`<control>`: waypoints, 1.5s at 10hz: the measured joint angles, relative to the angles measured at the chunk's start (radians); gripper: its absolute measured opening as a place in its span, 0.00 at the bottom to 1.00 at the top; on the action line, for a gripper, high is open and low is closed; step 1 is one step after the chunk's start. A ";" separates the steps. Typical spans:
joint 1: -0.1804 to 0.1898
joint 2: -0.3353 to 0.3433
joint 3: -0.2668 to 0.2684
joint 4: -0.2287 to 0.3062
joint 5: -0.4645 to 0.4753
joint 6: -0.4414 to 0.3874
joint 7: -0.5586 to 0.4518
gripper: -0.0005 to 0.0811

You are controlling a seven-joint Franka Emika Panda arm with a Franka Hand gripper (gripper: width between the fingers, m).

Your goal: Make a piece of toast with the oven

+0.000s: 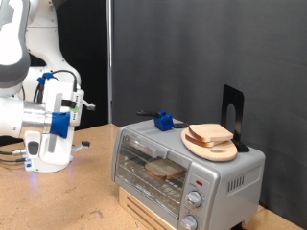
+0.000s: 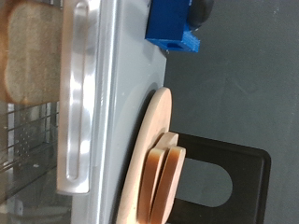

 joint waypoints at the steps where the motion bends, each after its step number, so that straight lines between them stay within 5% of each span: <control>1: 0.005 0.042 0.012 0.046 -0.006 -0.001 0.001 0.99; 4: 0.014 0.144 0.053 0.151 0.066 0.040 0.003 0.99; 6: 0.025 0.179 0.076 0.180 0.165 0.146 0.004 0.99; 10: -0.004 0.235 0.077 0.249 0.083 -0.049 -0.033 0.99; 15: 0.018 0.386 0.132 0.404 0.165 0.086 -0.068 0.99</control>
